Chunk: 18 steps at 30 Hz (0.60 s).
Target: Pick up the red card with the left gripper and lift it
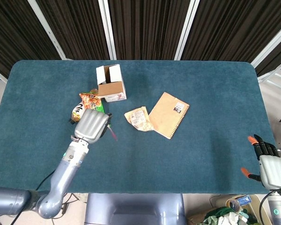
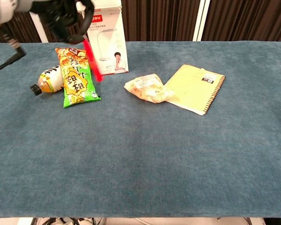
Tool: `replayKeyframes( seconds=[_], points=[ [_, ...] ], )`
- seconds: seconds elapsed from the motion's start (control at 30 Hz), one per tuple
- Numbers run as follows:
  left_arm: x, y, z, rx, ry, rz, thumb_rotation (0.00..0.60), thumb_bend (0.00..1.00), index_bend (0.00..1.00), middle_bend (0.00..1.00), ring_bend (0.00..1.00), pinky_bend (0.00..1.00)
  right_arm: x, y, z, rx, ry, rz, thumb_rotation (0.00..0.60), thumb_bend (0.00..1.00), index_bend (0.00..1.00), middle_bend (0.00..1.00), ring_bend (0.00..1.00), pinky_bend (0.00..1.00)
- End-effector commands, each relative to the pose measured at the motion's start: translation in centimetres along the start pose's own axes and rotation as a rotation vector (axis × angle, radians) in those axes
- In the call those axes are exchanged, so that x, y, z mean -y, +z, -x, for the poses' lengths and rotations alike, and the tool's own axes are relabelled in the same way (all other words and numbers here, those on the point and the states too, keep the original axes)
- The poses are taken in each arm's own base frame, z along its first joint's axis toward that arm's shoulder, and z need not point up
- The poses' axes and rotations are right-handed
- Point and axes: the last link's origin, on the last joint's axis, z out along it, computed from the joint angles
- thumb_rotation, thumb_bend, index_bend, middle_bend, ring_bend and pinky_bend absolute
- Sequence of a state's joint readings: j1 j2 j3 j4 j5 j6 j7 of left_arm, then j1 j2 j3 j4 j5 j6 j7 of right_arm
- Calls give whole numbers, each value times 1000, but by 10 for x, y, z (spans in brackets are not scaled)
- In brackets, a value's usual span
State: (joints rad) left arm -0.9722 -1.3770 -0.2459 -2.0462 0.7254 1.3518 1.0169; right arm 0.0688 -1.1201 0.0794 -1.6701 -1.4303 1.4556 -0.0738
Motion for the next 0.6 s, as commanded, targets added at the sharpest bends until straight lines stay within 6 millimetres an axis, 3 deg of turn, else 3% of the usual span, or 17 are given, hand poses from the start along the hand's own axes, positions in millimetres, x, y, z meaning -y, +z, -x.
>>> replayKeyframes(
  seconds=[0.03,0.27,0.6],
  points=[
    [-20,20,-21,-38,-6,-21,600,444,646,929,852,731,0,0,0,0,-1,0,600,33,131,63,138,123],
    [-35,37,-51,-45,29,-78,600,444,647,928,852,731,0,0,1,2,-5,0,600,33,132,63,138,122],
    [-43,37,-74,-43,48,-72,600,444,656,921,852,731,0,2,1,2,0,10,600,32,132,63,138,123]
  ],
)
